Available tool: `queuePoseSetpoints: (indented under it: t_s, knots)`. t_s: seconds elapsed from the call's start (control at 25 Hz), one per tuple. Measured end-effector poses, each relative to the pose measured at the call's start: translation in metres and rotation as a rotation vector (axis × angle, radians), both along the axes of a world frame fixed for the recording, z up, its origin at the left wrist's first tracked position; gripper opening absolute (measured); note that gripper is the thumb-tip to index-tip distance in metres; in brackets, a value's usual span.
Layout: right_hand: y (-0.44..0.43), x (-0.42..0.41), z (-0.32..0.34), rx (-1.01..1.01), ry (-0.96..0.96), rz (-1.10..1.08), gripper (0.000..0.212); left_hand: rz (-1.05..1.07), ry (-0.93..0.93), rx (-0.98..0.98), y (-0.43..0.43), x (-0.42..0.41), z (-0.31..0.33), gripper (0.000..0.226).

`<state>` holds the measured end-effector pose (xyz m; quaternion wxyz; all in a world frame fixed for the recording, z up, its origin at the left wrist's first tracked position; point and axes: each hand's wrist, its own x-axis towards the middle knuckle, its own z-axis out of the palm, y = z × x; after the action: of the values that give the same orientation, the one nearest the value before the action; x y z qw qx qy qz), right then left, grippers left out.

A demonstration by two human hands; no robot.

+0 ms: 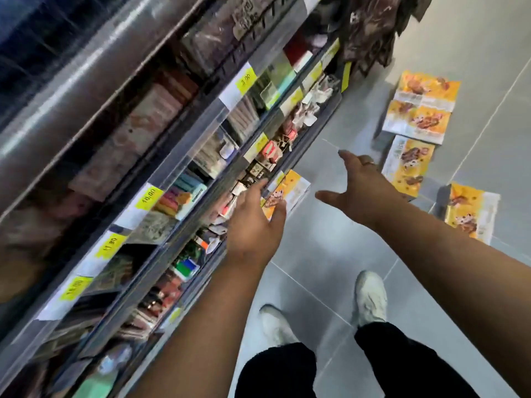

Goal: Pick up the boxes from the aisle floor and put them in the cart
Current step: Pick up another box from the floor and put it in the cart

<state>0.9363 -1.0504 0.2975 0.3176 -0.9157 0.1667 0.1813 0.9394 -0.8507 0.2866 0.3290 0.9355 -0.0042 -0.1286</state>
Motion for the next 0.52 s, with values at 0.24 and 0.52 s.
queuePoseSetpoints:
  t_s: [0.24,0.52]
  knots:
    - [-0.014,0.036,-0.16,0.021,0.039,0.053,0.096,0.268,0.08,-0.121,-0.024,0.02,-0.19,0.048]
    - [-0.013,0.087,-0.343,0.001,0.059,0.199,0.098,0.297,0.132,-0.025,-0.007,0.039,-0.376,0.052]
